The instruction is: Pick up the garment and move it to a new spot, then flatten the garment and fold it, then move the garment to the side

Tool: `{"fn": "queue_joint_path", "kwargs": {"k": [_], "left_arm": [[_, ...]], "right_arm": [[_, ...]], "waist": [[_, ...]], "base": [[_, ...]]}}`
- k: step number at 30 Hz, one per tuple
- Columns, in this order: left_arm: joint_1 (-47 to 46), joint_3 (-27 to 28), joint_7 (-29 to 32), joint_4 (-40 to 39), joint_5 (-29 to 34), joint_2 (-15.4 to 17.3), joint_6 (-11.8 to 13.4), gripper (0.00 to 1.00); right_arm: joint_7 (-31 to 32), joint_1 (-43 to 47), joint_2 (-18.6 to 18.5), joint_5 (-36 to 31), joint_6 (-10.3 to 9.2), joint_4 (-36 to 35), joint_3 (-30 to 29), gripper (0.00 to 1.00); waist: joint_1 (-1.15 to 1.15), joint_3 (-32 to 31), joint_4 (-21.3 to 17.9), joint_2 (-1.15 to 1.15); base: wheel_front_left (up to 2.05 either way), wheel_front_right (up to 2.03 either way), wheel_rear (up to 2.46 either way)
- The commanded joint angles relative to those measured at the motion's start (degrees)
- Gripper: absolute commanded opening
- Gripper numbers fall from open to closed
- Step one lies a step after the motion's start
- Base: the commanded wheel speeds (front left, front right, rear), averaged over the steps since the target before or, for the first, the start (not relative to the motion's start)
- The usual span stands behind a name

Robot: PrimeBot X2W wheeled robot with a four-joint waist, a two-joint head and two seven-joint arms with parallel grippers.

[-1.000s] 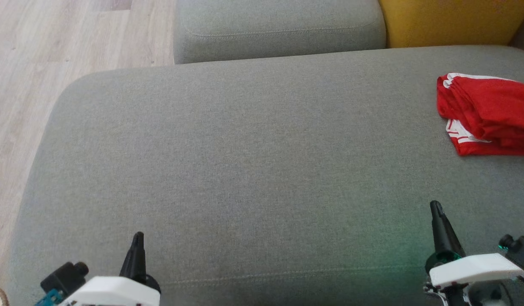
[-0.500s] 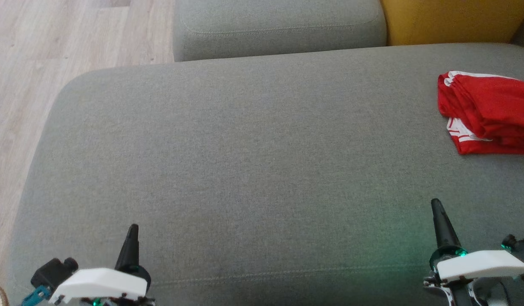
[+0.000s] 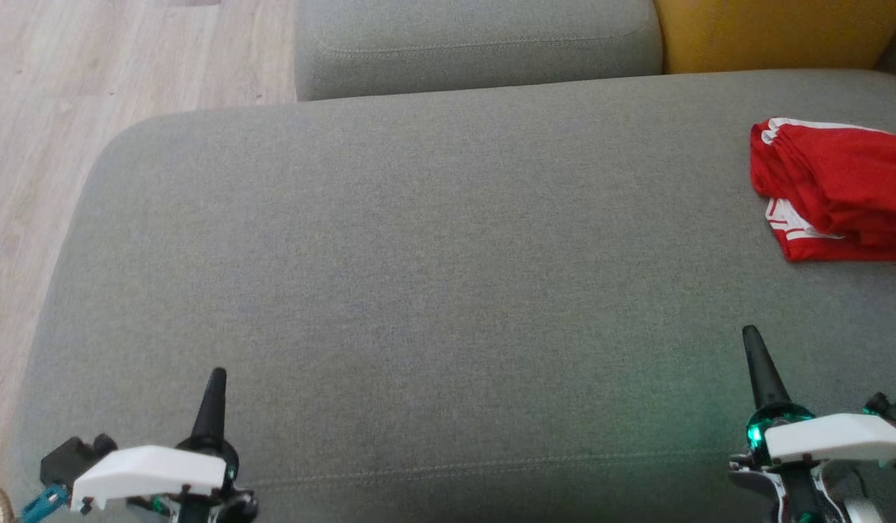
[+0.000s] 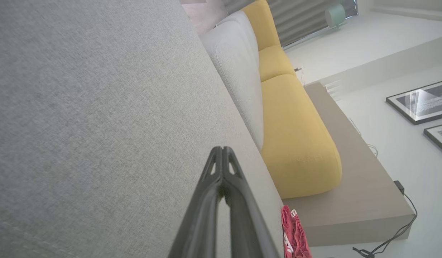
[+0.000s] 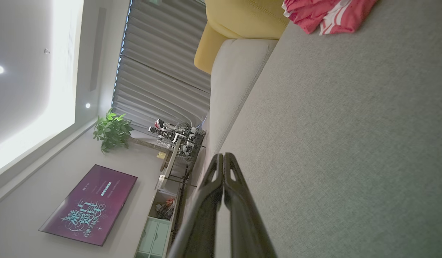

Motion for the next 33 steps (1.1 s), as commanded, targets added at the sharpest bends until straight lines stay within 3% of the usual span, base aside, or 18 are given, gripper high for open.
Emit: {"fn": "queue_joint_path", "kwargs": {"k": [1,33], "left_arm": [[-4.3,2.3,0.5,-1.3,-2.0,0.9,-0.7,0.0],[-9.5,7.5,5.6,1.8,-23.5,0.8,-4.9,0.0]], "right_arm": [[0.7,-3.1,-1.3,2.0,0.0,-1.5,0.7,0.0],[5.9,-6.3,-1.5,22.6,-0.01,0.2,-0.2,0.0]], "waist": [[0.0,0.1,0.0,0.0],[0.0,1.0,0.0,0.0]], "base": [[0.0,0.0,0.0],[0.0,0.0,0.0]]}}
